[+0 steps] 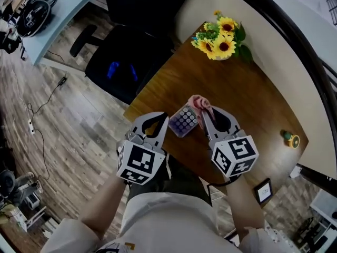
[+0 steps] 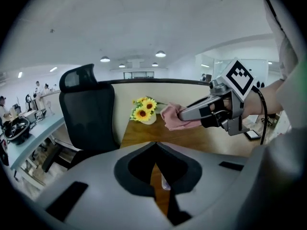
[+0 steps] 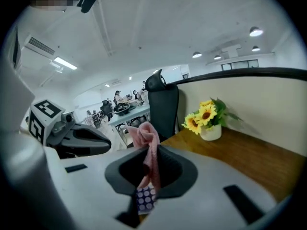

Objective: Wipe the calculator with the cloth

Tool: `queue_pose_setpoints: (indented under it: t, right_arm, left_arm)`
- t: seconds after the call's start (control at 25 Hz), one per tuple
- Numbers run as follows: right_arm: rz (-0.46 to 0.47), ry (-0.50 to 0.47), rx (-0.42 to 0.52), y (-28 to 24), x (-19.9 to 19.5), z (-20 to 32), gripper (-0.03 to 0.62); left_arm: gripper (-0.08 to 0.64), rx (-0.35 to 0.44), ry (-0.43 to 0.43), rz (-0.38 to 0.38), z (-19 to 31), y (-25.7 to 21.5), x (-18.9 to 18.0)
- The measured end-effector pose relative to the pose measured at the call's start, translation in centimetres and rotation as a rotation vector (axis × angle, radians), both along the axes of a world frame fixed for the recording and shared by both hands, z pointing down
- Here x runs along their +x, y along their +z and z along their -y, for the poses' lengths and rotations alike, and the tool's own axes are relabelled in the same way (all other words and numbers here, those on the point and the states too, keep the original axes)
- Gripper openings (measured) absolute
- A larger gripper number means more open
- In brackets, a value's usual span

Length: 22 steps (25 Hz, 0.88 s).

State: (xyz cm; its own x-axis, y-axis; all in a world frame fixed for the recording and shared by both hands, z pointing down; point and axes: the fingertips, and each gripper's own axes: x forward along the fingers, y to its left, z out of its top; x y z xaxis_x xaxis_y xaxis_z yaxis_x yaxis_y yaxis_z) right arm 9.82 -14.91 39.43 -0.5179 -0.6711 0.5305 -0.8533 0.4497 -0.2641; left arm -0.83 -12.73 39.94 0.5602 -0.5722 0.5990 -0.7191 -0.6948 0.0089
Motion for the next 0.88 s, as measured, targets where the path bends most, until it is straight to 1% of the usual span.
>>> queue_pose_setpoints:
  t: [0.08, 0.24, 0.48, 0.76, 0.88]
  right_arm:
    - [-0.010, 0.001, -0.015, 1.8, -0.4, 0.7, 0.041]
    - [-0.012, 0.005, -0.053, 5.4, -1.4, 1.1, 0.041]
    - [-0.028, -0.018, -0.095, 10.4, -2.5, 1.0, 0.043]
    - [-0.047, -0.034, -0.120, 14.0, -3.6, 1.3, 0.043]
    - [-0.067, -0.055, -0.126, 15.0, -4.2, 1.2, 0.043]
  left_arm:
    - [0.003, -0.038, 0.000, -0.013, 0.2, 2.1, -0.1]
    - [0.003, -0.118, -0.024, -0.061, -0.1, 6.0, -0.4]
    - [0.003, -0.175, 0.020, -0.086, -0.5, 10.8, 1.1]
    - [0.003, -0.248, 0.069, -0.079, -1.2, 15.3, 2.1]
    - [0.003, -0.250, 0.109, -0.045, -1.9, 16.4, 2.6]
